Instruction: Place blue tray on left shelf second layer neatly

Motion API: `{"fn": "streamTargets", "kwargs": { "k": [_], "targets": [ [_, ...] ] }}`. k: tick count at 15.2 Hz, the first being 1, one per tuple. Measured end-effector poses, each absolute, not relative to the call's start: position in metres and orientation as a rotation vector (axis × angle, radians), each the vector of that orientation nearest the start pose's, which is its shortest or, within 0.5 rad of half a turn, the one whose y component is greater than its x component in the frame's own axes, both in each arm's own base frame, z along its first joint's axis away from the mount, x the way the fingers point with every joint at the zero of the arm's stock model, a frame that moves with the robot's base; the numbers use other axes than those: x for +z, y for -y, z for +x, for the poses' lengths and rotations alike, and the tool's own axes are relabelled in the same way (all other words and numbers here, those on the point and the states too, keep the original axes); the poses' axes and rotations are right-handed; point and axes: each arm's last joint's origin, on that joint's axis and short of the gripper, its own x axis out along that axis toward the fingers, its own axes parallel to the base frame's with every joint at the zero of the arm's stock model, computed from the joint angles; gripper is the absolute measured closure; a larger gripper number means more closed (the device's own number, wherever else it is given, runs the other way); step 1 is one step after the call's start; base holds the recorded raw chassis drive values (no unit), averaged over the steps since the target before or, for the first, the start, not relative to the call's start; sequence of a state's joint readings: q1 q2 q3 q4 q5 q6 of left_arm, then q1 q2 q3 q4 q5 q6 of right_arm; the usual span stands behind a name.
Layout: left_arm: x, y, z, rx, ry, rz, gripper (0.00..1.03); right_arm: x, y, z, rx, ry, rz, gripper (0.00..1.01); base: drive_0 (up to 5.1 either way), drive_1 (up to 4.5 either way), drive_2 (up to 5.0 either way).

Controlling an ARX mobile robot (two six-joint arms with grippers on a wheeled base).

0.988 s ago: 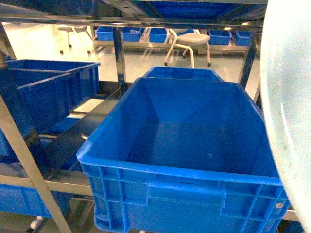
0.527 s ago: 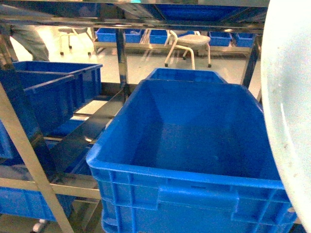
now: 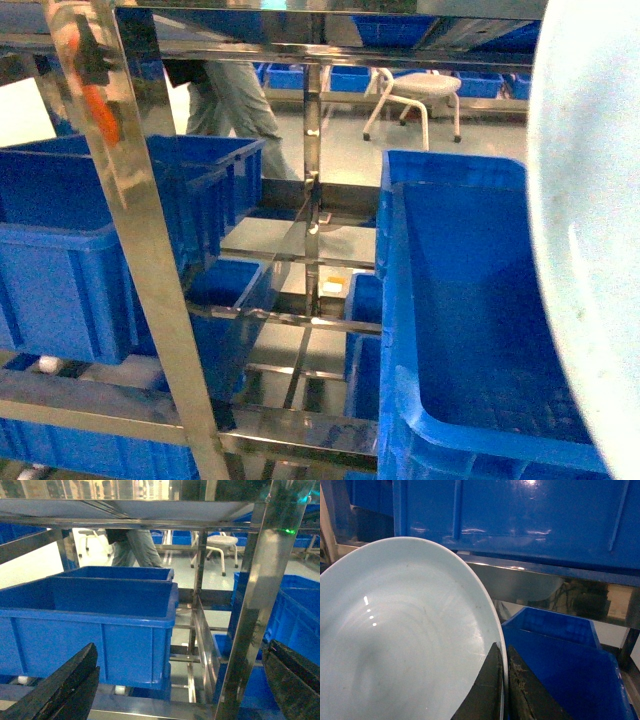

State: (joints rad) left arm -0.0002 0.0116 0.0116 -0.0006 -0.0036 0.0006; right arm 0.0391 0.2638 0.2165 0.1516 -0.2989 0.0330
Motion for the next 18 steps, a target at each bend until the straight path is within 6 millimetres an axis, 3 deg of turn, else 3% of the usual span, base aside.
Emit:
{"fn": "streamTargets", "kwargs": {
  "k": [18],
  "targets": [
    [0.1662,-0.0001,0.0977,0.003,-0.004,0.001,0.05,0.2307,-0.0127,0.1072,0.339,0.099,0.019,0.99,0.0,0.00,0.0]
  ]
}}
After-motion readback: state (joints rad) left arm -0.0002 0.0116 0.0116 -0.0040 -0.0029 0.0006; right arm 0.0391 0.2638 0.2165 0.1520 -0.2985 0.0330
